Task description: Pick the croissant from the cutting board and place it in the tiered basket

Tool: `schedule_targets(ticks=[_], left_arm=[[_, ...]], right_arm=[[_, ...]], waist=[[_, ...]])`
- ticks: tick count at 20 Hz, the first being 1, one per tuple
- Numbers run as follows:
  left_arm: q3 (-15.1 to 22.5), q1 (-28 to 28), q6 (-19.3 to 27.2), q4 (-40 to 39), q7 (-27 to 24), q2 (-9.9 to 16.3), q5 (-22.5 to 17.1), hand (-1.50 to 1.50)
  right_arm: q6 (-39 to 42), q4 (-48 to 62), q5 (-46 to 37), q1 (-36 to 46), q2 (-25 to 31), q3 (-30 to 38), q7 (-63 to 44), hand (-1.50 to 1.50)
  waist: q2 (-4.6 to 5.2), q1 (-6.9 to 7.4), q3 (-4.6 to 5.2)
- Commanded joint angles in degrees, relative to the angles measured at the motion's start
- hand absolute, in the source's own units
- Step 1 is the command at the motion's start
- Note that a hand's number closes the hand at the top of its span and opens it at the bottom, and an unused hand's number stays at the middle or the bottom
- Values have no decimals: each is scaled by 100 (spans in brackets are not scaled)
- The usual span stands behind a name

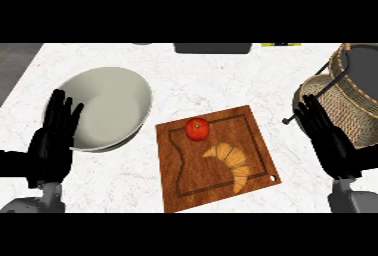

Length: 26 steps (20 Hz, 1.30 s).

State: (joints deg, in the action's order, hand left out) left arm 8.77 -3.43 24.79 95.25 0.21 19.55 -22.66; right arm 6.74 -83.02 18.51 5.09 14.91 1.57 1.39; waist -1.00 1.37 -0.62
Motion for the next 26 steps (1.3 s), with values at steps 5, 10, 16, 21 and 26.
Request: schedule_targets(ticks=[5,10,16,21,26], left_arm=[[178,-316,-242,-682,150,1148,1284,0],[361,-80,-389,-761,191,1268,1413,0],[323,-336,-582,-1087,210,1089,1536,0],[417,-357,-540,-896,408,1065,1609,0],[312,-393,-680,-1054,219,1066,1599,0]], right_arm=[[419,-390,265,888,-276,-555,-536,150],[-1575,44,-1636,141,229,-268,-817,-150],[-1477,-1716,-1866,-55,598,-542,-2009,-150],[-68,-2142,-1892,371,1679,-1108,-3092,-150],[949,-2220,-1675,1284,2199,-1467,-4248,-150]], waist=[[131,-143,59],[145,-333,88],[91,-243,71],[93,-227,86],[117,-91,85]])
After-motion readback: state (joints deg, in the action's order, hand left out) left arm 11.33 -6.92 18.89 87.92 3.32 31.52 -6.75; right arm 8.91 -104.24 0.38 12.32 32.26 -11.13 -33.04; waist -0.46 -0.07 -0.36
